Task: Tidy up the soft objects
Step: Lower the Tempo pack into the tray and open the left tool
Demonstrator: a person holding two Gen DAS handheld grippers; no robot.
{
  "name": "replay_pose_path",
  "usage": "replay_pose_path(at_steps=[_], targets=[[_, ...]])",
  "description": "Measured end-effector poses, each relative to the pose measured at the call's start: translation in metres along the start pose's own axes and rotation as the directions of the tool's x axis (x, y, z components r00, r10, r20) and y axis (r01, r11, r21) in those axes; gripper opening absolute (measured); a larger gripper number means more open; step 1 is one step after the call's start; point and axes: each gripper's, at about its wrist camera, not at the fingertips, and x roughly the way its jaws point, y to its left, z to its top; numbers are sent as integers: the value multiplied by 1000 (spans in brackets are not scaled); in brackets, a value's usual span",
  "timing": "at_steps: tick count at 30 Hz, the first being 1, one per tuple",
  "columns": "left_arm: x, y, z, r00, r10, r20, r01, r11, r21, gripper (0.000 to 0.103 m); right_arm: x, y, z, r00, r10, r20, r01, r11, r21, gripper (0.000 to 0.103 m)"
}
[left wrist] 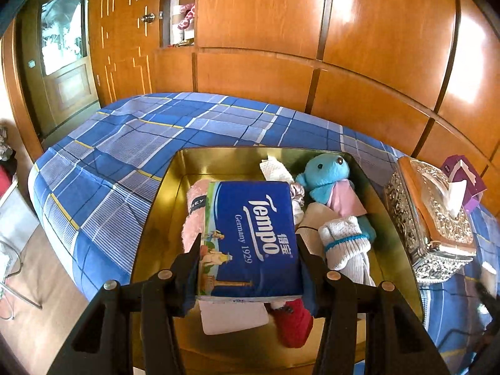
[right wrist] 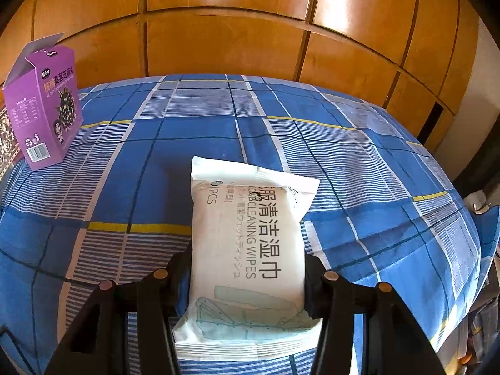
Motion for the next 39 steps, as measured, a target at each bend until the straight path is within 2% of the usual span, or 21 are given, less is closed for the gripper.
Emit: replay_pose_path(at_steps=[14,21,25,28,34,38,39], targets=[[1,4,-1,1000,4,-3,-4,1000,-6,52,-1,1,-2,1000,-11,14,10,1000,4,52],[2,33,8,998,-57,-30,52,989,-140,52,-2,0,-3,1000,-2,23,2,1000,13,52],[13,41,16,990,-126,-65,109,971,-212,52,-2,-1,-3,1000,-1,26,0,1000,14,52],[23,35,23,985,-157,-76,138,967,-216,52,-3,-1,-3,1000,0,28,-1,1000,13,52],[54,11,41,980,-168,-110,148,974,-171,53,-3,-1,-3,1000,0,28,-1,1000,12,52],[72,-4,45,980,-149,-134,134,984,-118,53,-3,-1,-3,1000,0,27,0,1000,11,52],[77,-7,45,981,-133,-140,119,987,-107,56,-3,-1,-3,1000,-1,27,1,1000,10,52]])
